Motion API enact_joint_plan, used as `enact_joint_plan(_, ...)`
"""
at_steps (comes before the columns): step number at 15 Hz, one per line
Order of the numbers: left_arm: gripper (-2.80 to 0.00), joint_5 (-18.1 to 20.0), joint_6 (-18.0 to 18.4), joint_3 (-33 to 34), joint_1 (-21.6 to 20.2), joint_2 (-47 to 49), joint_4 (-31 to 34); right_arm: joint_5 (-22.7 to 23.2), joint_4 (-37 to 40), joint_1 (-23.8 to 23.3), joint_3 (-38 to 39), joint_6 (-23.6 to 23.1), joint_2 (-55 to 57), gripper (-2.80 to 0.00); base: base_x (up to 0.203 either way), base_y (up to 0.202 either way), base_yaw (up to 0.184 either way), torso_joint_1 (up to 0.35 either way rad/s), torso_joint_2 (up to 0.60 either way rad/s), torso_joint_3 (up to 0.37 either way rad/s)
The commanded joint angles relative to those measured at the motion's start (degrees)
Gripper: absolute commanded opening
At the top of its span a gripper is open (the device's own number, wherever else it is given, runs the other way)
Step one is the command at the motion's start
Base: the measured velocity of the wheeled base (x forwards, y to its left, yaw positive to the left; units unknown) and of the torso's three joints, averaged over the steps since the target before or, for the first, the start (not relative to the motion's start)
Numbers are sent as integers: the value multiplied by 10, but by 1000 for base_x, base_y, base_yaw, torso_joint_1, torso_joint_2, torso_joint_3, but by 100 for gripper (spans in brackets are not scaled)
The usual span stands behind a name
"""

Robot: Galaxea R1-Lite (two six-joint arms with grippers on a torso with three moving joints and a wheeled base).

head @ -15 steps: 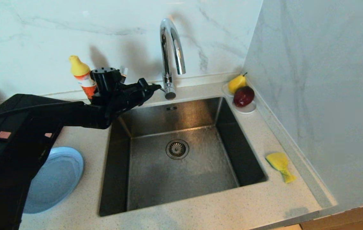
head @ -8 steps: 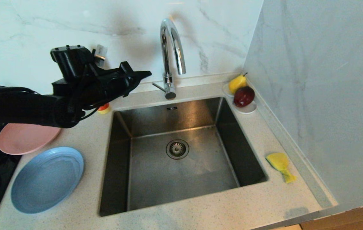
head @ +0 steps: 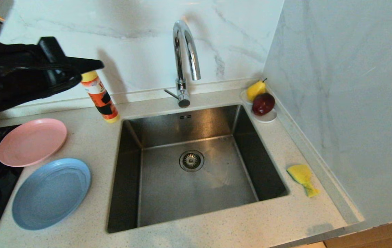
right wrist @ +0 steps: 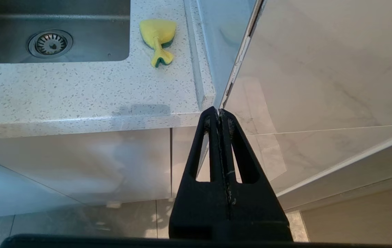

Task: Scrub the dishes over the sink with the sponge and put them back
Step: Place the plate on the plate

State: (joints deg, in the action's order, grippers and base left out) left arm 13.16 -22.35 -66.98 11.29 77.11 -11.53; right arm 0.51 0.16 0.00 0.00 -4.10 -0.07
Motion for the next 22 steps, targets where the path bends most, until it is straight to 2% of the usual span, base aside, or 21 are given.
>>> enact_joint_plan(1,-280,-85,61,32,0,-157,74,0,0,0,0,0,0,-280,0,0,0,0,0,0)
enact_joint_plan(5,-280,-304,162,88,0,-283,122,0,0,0,0,0,0,-280,0,0,0,0,0,0)
enact_joint_plan(7,-280,-430,235,100,-1,-327,136,0,1,0,0,0,0,-280,0,0,0,0,0,0)
enact_joint_plan(8,-280,-477,277,108,-1,-354,136,0,0,0,0,0,0,-280,0,0,0,0,0,0)
enact_joint_plan(9,-280,-503,319,119,-1,-378,135,0,0,0,0,0,0,-280,0,0,0,0,0,0)
enact_joint_plan(10,-280,-514,363,135,-1,-401,134,0,0,0,0,0,0,-280,0,0,0,0,0,0)
enact_joint_plan(11,-280,-522,391,152,-1,-408,133,0,0,0,0,0,0,-280,0,0,0,0,0,0)
enact_joint_plan(14,-280,-540,395,116,-3,-372,137,0,0,0,0,0,0,-280,0,0,0,0,0,0)
enact_joint_plan(16,-280,-610,395,75,-4,-319,138,0,0,0,0,0,0,-280,0,0,0,0,0,0)
enact_joint_plan(18,-280,-665,395,24,-3,-275,137,0,0,0,0,0,0,-280,0,0,0,0,0,0)
enact_joint_plan(20,-280,-683,394,-26,-2,-230,138,0,0,0,0,0,0,-280,0,0,0,0,0,0)
enact_joint_plan(22,-280,-684,394,-44,-2,-186,139,0,0,0,0,0,0,-280,0,0,0,0,0,0)
